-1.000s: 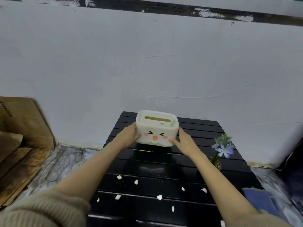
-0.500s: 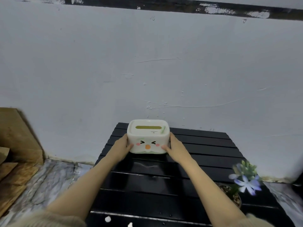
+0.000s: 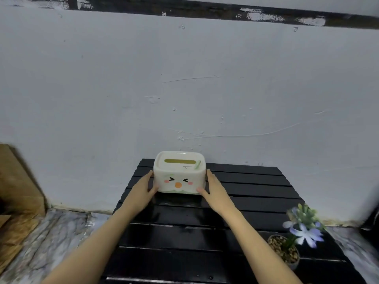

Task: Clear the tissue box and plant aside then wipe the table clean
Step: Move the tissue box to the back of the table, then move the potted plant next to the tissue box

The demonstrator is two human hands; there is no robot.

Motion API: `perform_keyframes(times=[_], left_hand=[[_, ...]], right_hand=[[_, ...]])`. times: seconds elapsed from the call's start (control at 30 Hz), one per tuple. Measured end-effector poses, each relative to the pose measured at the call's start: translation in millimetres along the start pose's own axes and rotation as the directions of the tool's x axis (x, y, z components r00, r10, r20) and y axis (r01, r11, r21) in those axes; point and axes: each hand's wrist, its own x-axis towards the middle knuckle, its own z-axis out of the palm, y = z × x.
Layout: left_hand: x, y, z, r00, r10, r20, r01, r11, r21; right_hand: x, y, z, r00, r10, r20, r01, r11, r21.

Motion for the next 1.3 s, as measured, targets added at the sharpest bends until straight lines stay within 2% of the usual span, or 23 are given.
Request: perform_keyframes(times=[0.07,0.27,0.43,0.67,0.9,1.13,1.3], left_hand=[[-11,3,2,1.0,-0.023,-0.001,0.023,1.0,0.02],[-60,10,29,0.999,-0.043,0.021,0.045,0.997,-0.062],[-95,2,47,0.995,-0.021,0.098,0.017,0.999,0.034],[-104,-3,53,0.997,0.038,0.073,-0.05,0.983,0.178],[-102,-4,52,0.998,0.036,0.052,-0.043,0.987,0.156],[-103,-5,51,0.998,0.029,0.057,-0.037,0.989,0.142],[-104,-3,50,0.999,0.018,0.049,-0.025,0.99,0.137]], right_hand=[[-14,-3,-3,1.0,-0.003,0.002,0.003,1.0,-0.019],[-61,1,-4,1.0,-0.028,0.009,0.029,0.997,-0.068],[-106,8,-5,0.999,-0.013,0.041,0.018,0.993,-0.119],[-179,26,-20,0.998,-0.025,0.058,0.034,0.989,-0.147],[-234,42,-50,0.996,-0.065,-0.066,0.058,0.993,-0.104],[-236,73,-77,0.975,0.053,-0.217,-0.082,0.989,-0.124],[-207,79,-84,0.974,0.161,-0.16,-0.176,0.981,-0.087]])
